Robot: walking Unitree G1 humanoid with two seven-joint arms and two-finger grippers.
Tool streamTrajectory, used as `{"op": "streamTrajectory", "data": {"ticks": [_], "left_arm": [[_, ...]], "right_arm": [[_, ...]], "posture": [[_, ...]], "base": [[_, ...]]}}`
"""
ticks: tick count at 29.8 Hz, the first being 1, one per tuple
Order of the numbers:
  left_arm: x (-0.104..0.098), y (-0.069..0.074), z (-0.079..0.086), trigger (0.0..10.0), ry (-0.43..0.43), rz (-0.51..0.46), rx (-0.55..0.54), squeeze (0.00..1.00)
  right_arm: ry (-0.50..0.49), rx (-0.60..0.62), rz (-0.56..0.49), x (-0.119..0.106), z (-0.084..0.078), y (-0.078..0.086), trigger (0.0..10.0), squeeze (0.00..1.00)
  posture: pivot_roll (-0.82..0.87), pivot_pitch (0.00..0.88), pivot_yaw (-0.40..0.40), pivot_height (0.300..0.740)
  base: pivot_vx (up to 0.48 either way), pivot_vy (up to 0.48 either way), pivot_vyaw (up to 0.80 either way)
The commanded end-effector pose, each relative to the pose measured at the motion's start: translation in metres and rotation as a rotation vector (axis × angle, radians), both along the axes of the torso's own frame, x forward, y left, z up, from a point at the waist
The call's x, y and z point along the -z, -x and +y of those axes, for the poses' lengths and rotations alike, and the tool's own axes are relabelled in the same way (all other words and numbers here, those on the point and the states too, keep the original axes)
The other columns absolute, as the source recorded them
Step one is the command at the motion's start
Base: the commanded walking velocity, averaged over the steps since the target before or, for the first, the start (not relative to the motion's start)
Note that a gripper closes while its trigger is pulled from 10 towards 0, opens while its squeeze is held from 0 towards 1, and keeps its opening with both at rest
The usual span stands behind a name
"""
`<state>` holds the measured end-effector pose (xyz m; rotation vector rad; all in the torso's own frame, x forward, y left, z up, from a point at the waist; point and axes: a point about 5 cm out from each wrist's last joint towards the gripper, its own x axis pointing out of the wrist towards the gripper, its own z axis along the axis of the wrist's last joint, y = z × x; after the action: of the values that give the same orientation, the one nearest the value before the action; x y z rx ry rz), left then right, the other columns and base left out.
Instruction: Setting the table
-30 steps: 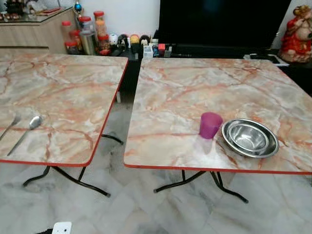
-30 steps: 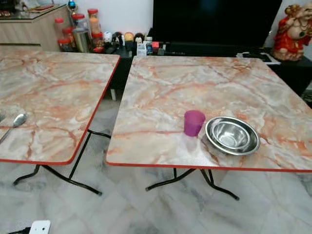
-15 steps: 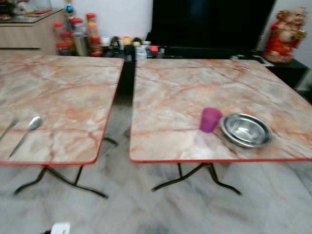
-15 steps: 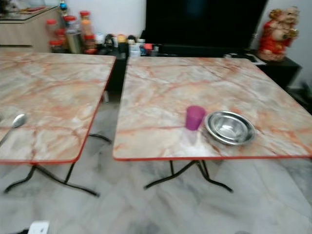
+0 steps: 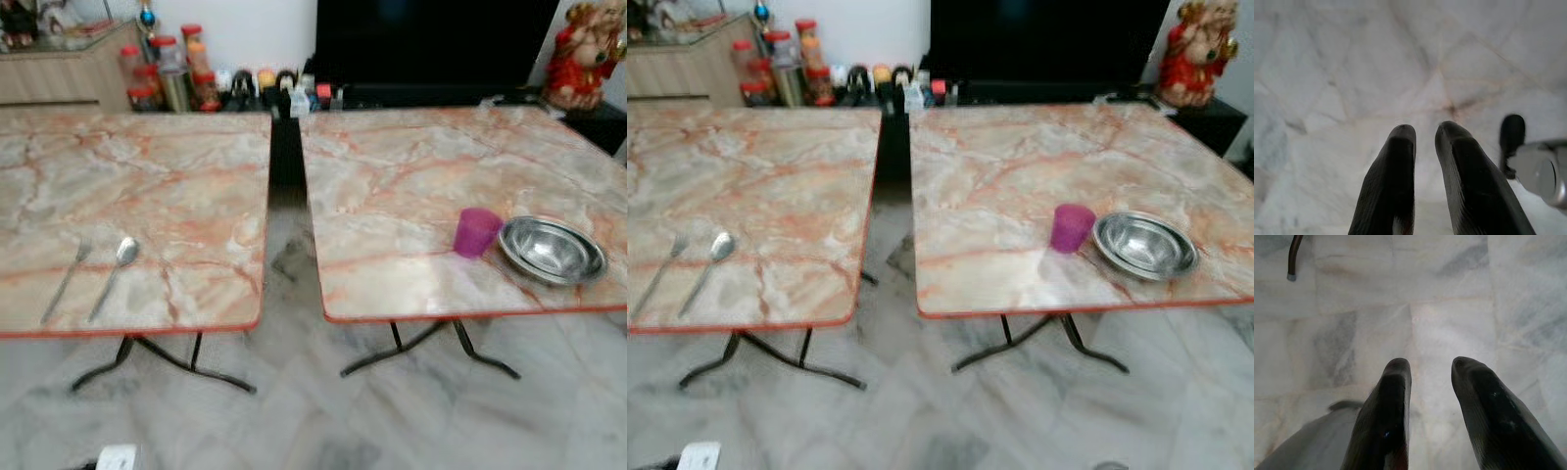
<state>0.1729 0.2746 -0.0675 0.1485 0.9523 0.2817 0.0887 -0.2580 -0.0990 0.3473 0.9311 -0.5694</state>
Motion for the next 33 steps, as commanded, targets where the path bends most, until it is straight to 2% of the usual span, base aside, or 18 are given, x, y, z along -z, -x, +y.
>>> {"op": "streamTrajectory", "data": {"ticks": [1,5,11,33], "left_arm": [[0.0023,0.0014,-0.0038,10.0,0.01,0.012,0.0,0.0],[0.002,0.0013,-0.0032,10.0,0.009,0.012,-0.001,0.0],[0.0018,0.0012,-0.0027,10.0,0.009,0.012,0.0,0.0],[0.0012,0.0001,-0.0025,10.0,0.007,0.01,0.002,0.0]], "right_arm": [[0.008,0.03,0.004,-0.0001,-0.0048,0.0072,10.0,0.0],[0.035,0.008,0.007,-0.001,-0.0058,0.0064,10.0,0.0],[0.032,-0.004,0.017,-0.0006,-0.0055,0.0067,10.0,0.0],[0.015,0.007,0.015,0.0002,-0.0038,0.0065,10.0,0.0]], "posture": [[0.03,0.068,-0.009,0.74],[0.03,0.069,-0.007,0.74],[0.03,0.068,-0.006,0.74],[0.04,0.065,-0.003,0.74]], "base": [[0.0,0.48,0.0],[0.0,0.48,0.0],[0.0,0.48,0.69],[0.0,0.48,0.08]]}}
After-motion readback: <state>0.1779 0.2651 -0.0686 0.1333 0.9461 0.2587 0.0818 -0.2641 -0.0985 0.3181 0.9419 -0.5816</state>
